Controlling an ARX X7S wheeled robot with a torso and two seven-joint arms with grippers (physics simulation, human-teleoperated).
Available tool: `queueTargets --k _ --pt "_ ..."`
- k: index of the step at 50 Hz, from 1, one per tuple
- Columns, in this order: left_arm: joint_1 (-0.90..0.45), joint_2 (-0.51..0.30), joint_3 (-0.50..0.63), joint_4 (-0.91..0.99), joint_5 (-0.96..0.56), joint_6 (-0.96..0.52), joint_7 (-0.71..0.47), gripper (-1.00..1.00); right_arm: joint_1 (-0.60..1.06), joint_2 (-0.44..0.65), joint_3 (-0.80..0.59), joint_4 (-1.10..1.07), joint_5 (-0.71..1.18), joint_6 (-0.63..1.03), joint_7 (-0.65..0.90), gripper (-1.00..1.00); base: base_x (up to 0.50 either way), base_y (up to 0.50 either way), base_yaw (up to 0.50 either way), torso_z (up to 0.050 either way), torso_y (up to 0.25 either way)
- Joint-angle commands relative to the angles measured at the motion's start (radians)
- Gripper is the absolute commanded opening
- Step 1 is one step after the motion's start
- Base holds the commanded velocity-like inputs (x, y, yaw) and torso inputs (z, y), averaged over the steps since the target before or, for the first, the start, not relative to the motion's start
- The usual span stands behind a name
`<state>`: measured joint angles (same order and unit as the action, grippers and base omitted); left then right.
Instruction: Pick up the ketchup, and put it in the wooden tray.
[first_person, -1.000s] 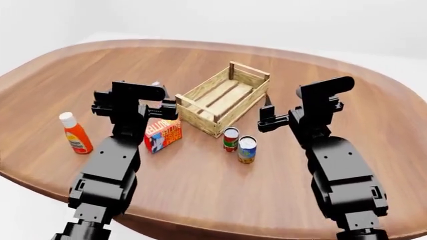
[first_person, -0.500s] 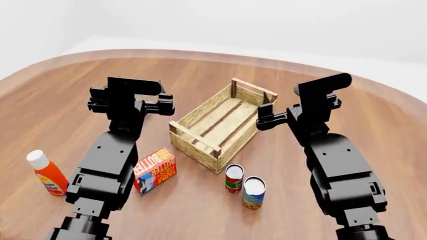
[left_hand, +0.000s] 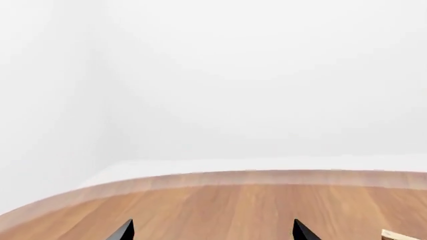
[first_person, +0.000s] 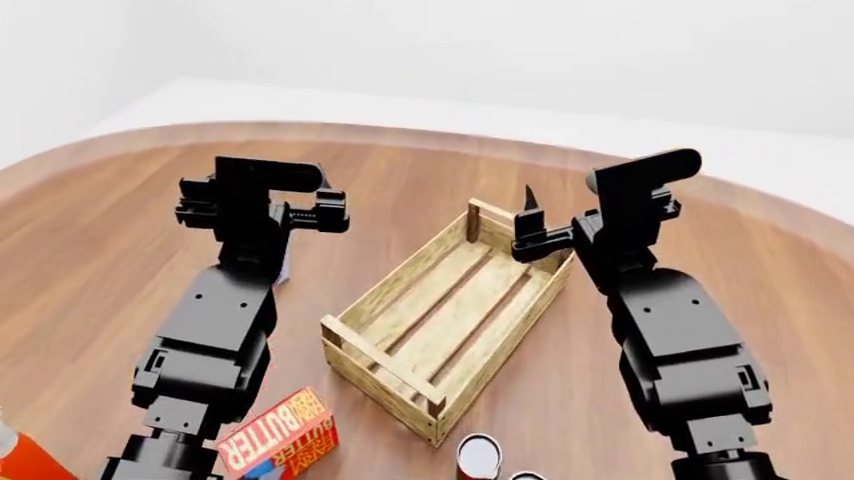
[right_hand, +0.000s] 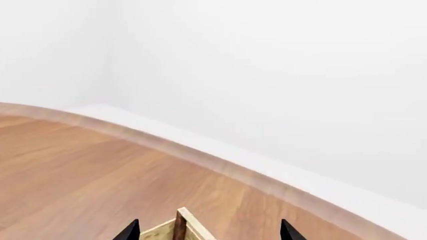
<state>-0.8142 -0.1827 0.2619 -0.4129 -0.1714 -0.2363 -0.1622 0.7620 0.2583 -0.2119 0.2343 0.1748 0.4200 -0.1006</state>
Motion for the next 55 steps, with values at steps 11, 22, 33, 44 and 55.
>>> queueTargets --k 11,22,33,44,55 --pt "0.038 -0.024 -0.003 0.058 -0.013 -0.017 -0.016 1.00 -0.020 0.010 -0.010 -0.036 -0.003 0.004 0.015 1.00 0.00 0.00 0.00 0.000 0.000" --pt "0.136 -0.100 -0.063 0.266 -0.042 -0.108 -0.070 1.00 -0.038 0.022 -0.024 -0.085 -0.013 0.029 0.031 1.00 0.00 0.00 0.00 0.000 0.000" --pt "0.334 -0.204 -0.203 0.564 -0.101 -0.225 -0.156 1.00 -0.077 0.033 -0.024 -0.152 -0.012 0.039 0.047 1.00 0.00 0.00 0.00 0.000 0.000" --pt "0.565 -0.260 -0.373 0.753 -0.142 -0.266 -0.237 1.00 -0.095 0.047 -0.050 -0.171 -0.017 0.001 0.023 1.00 0.00 0.00 0.00 0.000 0.000" --pt "0.745 -0.257 -0.515 0.850 -0.183 -0.247 -0.270 1.00 -0.108 0.051 -0.060 -0.206 -0.009 -0.001 0.016 1.00 0.00 0.00 0.00 0.000 0.000"
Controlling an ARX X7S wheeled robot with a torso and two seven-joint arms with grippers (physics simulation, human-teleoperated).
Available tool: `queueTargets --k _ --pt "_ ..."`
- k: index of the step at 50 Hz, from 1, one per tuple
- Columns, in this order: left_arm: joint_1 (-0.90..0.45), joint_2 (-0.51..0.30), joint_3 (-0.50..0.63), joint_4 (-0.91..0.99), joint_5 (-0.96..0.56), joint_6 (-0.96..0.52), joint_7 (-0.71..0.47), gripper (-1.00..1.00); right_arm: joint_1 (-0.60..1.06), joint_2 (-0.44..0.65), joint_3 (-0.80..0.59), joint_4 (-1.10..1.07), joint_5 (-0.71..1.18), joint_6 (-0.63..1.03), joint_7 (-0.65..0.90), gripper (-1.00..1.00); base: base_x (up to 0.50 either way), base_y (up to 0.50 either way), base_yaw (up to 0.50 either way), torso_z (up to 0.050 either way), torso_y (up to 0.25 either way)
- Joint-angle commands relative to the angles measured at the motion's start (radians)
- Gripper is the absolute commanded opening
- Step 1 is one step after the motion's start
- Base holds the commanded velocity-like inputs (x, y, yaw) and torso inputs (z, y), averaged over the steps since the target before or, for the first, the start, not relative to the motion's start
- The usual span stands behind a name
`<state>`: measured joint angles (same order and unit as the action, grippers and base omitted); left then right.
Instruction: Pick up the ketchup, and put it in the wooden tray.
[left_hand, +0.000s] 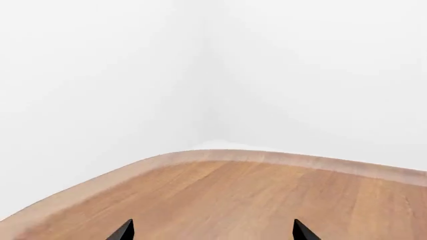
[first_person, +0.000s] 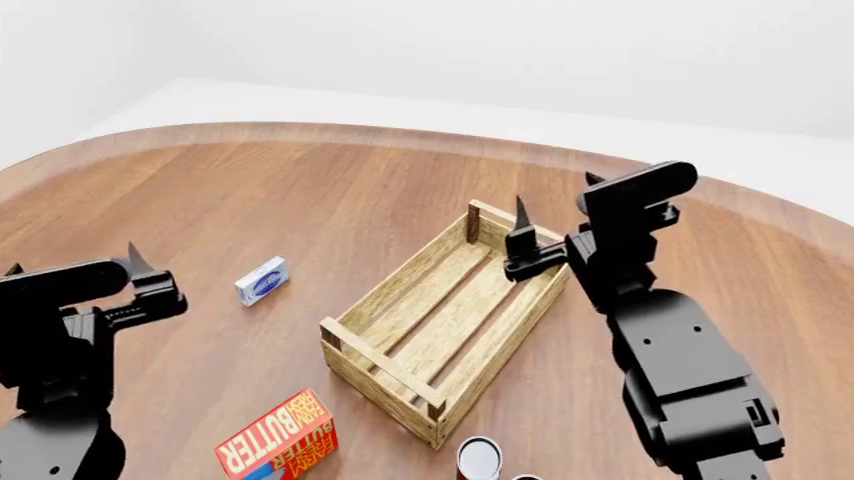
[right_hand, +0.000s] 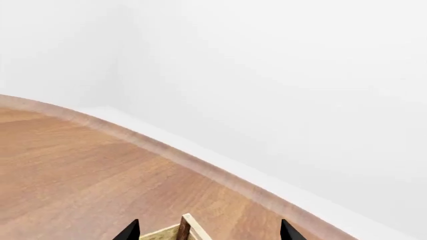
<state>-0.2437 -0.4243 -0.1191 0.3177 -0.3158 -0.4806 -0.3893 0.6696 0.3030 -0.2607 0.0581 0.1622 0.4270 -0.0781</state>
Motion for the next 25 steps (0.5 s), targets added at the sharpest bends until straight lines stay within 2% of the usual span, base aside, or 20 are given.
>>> queueTargets --k 1,9,25 --pt "0.186 -0.014 -0.141 0.121 -0.038 0.004 -0.043 1.00 -0.016 0.006 -0.012 -0.027 0.003 -0.010 -0.006 1.00 0.00 0.00 0.00 0.000 0.000" --pt "0.262 -0.010 -0.179 0.131 -0.042 -0.006 -0.056 1.00 -0.018 0.000 -0.016 -0.025 0.003 -0.014 0.002 1.00 0.00 0.00 0.00 0.000 0.000" --pt "0.299 -0.041 -0.250 0.169 -0.109 -0.202 -0.105 1.00 -0.020 -0.012 -0.022 -0.018 0.012 -0.030 0.006 1.00 0.00 0.00 0.00 0.000 0.000"
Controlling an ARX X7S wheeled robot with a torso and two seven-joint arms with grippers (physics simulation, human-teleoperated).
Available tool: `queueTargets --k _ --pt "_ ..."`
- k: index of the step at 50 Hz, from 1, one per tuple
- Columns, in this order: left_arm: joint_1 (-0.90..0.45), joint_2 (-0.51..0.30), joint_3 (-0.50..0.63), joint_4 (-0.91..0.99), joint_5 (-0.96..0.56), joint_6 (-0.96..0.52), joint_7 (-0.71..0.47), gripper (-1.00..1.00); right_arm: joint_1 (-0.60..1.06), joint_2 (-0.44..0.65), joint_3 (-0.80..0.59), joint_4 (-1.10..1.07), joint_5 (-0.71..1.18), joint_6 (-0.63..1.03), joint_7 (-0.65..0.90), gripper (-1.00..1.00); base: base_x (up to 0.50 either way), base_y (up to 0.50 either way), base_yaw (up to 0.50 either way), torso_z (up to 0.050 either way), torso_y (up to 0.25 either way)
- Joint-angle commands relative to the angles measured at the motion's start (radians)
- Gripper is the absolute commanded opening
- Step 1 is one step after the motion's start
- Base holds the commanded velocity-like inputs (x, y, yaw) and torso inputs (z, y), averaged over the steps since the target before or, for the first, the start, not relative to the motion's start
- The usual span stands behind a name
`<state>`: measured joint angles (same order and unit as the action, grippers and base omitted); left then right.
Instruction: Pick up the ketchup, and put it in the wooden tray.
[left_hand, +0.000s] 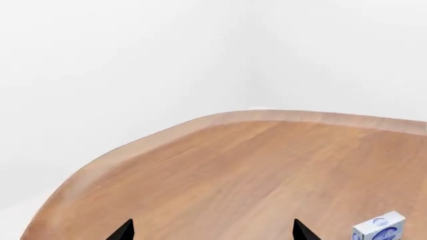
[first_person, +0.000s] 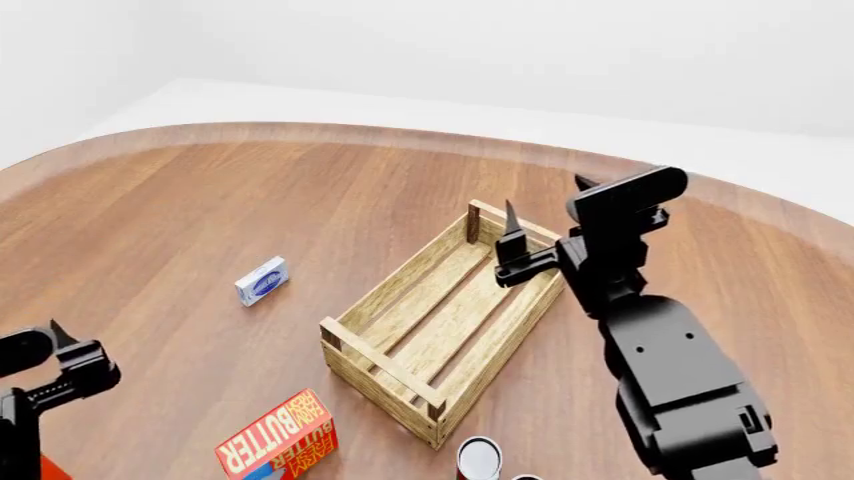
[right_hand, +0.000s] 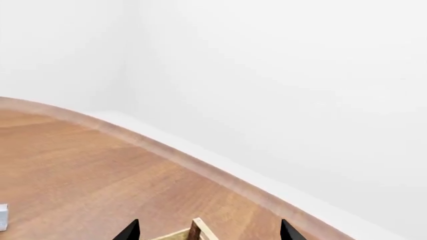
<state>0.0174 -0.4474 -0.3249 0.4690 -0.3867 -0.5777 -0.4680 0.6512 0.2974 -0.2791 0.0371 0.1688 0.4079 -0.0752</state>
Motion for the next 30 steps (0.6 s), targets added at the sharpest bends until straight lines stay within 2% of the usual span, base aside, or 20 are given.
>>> queueTargets --k 1,30 --pt "0.038 -0.017 -0.044 0.012 -0.041 -0.113 -0.027 1.00 -0.001 -0.007 -0.004 0.005 0.006 -0.013 0.003 1.00 0.00 0.00 0.00 0.000 0.000" --pt "0.056 -0.010 -0.036 -0.061 -0.038 -0.109 -0.020 1.00 0.002 -0.018 -0.019 0.047 0.014 -0.042 0.007 1.00 0.00 0.00 0.00 0.000 0.000"
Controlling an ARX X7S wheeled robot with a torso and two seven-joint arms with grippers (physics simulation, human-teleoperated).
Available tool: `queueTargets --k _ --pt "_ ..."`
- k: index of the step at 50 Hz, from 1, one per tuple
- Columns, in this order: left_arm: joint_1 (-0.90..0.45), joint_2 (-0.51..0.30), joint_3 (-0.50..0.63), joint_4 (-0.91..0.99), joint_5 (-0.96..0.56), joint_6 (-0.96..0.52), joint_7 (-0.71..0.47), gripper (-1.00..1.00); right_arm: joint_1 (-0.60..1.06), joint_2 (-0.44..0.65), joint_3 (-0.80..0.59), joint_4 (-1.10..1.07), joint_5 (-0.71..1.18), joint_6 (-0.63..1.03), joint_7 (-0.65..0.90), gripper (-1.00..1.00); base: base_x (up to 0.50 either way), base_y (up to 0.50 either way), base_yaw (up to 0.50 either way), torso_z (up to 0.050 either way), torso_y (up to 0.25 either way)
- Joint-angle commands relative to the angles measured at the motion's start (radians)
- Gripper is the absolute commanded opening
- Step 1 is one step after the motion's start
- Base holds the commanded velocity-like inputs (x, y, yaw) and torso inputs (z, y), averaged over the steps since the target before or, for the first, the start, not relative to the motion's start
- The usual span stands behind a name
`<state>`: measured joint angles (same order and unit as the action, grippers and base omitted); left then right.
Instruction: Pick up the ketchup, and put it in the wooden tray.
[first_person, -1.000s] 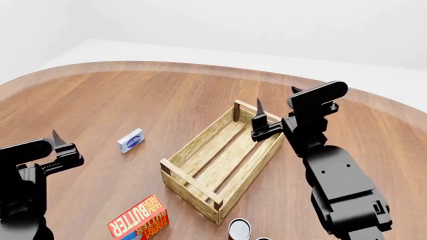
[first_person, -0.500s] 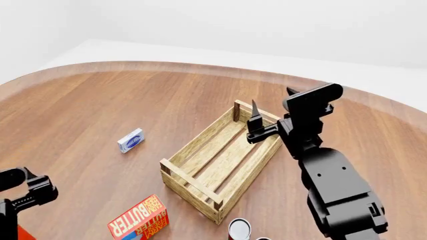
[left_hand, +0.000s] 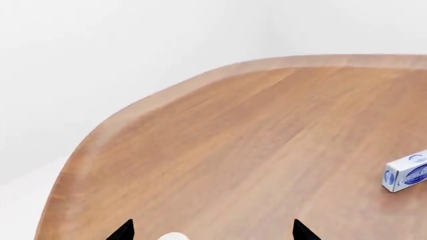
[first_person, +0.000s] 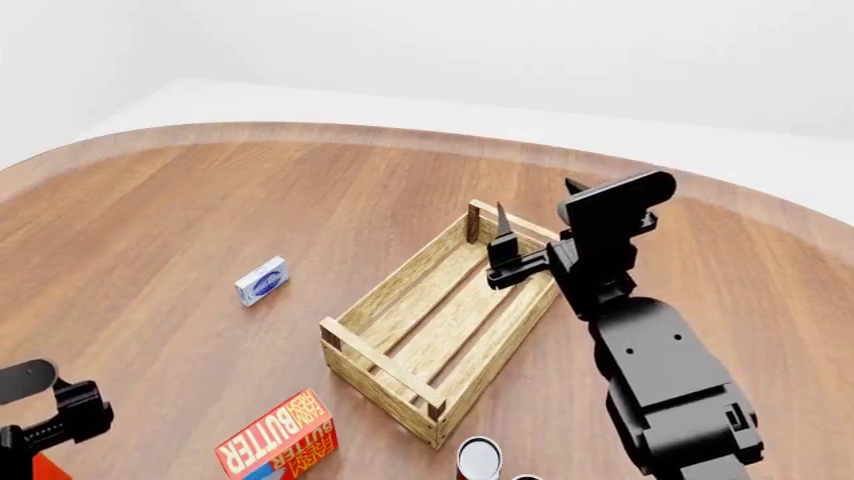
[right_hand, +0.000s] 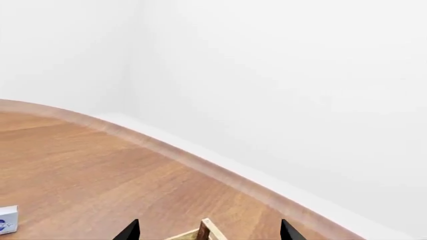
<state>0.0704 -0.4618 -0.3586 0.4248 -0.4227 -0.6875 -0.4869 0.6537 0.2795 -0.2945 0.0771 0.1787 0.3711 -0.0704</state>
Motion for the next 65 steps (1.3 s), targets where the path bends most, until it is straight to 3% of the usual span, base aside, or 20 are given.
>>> queueTargets --k 1,65 --pt "0.004 0.005 -0.002 -0.019 -0.002 0.003 0.000 1.00 -0.001 0.000 -0.004 0.007 0.004 -0.005 0.002 1.00 0.00 0.00 0.00 0.000 0.000" --pt "-0.096 0.076 -0.011 -0.399 0.050 0.178 -0.013 1.00 0.006 0.007 -0.029 0.029 0.018 -0.011 0.015 1.00 0.00 0.00 0.00 0.000 0.000"
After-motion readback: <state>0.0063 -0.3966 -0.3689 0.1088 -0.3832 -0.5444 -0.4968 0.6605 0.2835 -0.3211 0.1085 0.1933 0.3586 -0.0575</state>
